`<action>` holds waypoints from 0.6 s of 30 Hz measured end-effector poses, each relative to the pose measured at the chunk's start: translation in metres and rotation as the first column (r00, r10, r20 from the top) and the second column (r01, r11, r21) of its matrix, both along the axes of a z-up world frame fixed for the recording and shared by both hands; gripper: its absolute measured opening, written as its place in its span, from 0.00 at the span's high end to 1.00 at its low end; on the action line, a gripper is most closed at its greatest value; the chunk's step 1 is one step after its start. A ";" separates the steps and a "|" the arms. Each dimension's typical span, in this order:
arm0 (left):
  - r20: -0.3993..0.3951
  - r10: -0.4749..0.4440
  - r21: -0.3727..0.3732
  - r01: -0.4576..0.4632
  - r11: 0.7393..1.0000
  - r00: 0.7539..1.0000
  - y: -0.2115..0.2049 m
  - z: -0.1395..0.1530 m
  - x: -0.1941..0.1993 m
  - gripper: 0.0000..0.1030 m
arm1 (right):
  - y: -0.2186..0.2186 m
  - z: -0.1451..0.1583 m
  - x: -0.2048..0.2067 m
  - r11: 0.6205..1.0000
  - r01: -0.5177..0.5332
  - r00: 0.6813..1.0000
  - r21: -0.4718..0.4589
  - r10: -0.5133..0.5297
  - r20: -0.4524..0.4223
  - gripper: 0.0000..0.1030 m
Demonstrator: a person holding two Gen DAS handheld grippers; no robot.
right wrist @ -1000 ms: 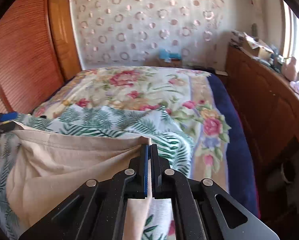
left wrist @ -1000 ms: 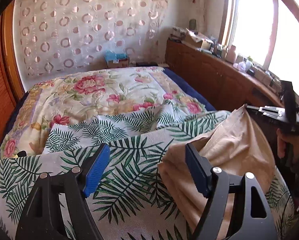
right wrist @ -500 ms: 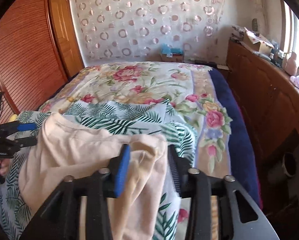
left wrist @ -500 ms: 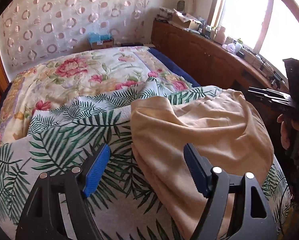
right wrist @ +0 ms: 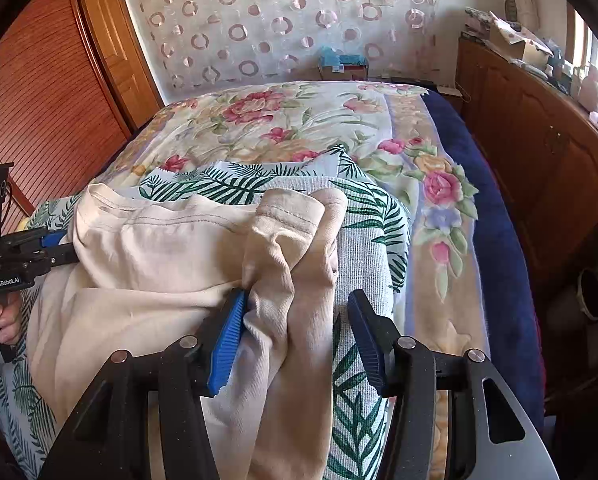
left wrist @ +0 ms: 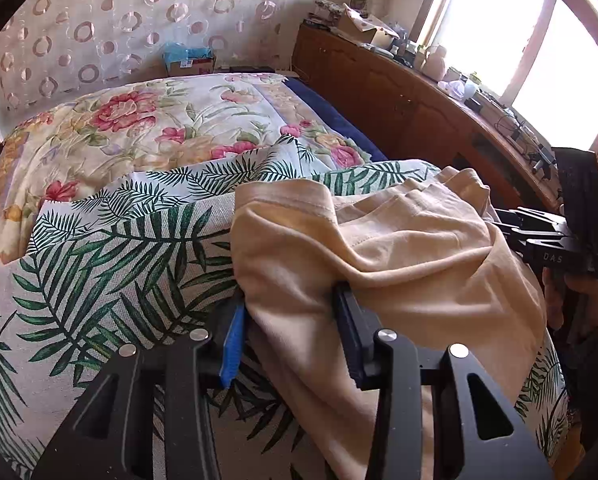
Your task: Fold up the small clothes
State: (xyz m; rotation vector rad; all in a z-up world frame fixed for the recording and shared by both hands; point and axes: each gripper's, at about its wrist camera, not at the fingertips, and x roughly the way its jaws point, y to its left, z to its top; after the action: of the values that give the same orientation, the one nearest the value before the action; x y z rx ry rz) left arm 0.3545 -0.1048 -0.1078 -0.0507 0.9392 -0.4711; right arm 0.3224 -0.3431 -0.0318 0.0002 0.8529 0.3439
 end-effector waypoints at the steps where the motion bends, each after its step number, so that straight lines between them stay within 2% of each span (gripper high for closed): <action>1: 0.000 -0.001 -0.003 0.001 1.000 1.000 0.000 0.001 0.000 0.59 | 0.002 0.001 0.000 1.000 -0.004 1.000 0.001 0.004 0.003 0.47; 4: -0.006 0.001 -0.025 -0.001 1.000 1.000 0.002 0.000 0.002 0.62 | 0.009 -0.002 -0.005 1.000 -0.021 1.000 0.001 0.021 0.013 0.48; 6: -0.011 -0.001 -0.038 0.001 0.999 1.000 0.003 0.000 0.004 0.71 | 0.011 -0.005 -0.005 0.999 -0.037 0.999 0.003 0.037 0.017 0.55; 9: -0.020 -0.010 -0.067 0.009 0.998 1.000 0.001 0.000 0.005 0.85 | 0.012 -0.008 -0.005 0.997 -0.066 0.998 0.027 0.066 0.012 0.76; 10: -0.010 -0.011 -0.061 0.010 0.998 1.000 0.000 0.002 0.003 0.86 | 0.013 -0.010 -0.004 0.995 -0.093 0.996 0.045 0.093 0.003 0.86; 13: 0.047 -0.004 -0.065 0.007 0.998 0.999 0.000 0.017 -0.010 0.87 | 0.017 -0.006 -0.011 0.994 -0.111 0.993 -0.002 0.111 0.049 0.89; 18: 0.155 0.009 -0.118 0.010 0.993 0.988 0.016 0.060 -0.042 0.87 | 0.024 0.026 -0.036 0.990 -0.140 0.975 0.014 0.135 0.176 0.90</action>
State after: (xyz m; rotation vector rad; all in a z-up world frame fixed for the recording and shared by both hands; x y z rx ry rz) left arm 0.3129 -0.0886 -0.0475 -0.1195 0.7578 -0.5232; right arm 0.2862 -0.3188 -0.0060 -0.0638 0.6757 0.4788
